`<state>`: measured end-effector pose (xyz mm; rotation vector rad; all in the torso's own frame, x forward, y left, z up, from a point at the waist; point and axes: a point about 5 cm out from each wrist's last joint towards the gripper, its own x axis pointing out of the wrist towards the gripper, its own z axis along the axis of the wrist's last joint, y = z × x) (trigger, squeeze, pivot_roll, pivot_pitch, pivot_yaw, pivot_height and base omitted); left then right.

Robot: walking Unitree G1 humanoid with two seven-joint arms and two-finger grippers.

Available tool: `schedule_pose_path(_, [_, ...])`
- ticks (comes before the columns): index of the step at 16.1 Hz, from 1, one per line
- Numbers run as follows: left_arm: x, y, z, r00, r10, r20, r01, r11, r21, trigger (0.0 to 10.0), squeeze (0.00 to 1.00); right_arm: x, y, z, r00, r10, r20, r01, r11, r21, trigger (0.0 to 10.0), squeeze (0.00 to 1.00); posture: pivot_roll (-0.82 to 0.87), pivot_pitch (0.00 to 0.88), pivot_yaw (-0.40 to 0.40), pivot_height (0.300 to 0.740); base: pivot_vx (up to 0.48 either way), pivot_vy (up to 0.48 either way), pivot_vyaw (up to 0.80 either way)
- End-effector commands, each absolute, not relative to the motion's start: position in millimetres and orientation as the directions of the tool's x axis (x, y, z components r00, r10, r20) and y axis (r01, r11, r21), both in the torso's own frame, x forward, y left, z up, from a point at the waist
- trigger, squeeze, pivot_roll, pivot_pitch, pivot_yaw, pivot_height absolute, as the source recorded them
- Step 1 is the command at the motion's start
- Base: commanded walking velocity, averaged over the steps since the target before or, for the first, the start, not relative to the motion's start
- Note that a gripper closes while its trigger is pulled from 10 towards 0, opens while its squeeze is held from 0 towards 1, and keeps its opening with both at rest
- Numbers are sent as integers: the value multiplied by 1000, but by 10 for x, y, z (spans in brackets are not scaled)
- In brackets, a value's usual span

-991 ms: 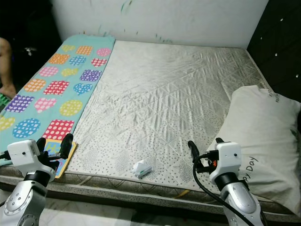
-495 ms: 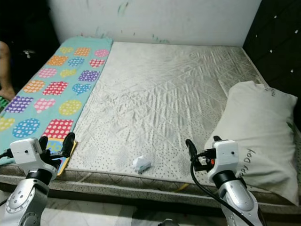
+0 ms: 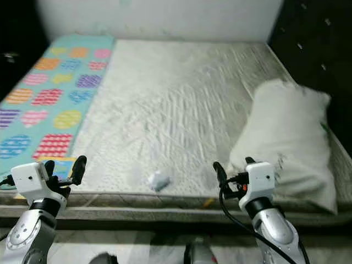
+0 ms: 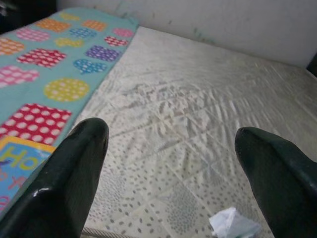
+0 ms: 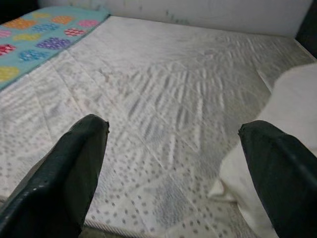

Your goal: Clean up the room

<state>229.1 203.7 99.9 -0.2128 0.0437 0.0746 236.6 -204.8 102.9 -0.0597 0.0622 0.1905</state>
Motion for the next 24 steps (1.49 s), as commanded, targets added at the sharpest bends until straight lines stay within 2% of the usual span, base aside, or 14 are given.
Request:
schedule_pose_path(1, [2278,2054,994,995,81,-59,-91,975,-202,10000,0,2379,-2050,1024,978,196,-73,-200,978,-60,10000,0,-70,107,12,620,0,0,0])
schedule_pose_path(9, [2266,2086,1025,992,110,-57,-119,975,-186,10000,0,2475,-2055,1065,973,223,-64,-228,970,-81,10000,0,-63,124,8,612,0,0,0])
schedule_pose_path(13, [2220,2067,1024,993,103,-63,-113,976,-186,10000,0,2459,-2022,1048,968,242,-65,-247,965,-87,10000,0,-59,117,6,573,0,0,0])
schedule_pose_path(24, [2210,1989,1052,999,27,-44,-35,978,-204,10000,0,2534,-1981,1077,962,269,-48,-273,955,-115,10000,0,-59,118,6,573,0,0,0])
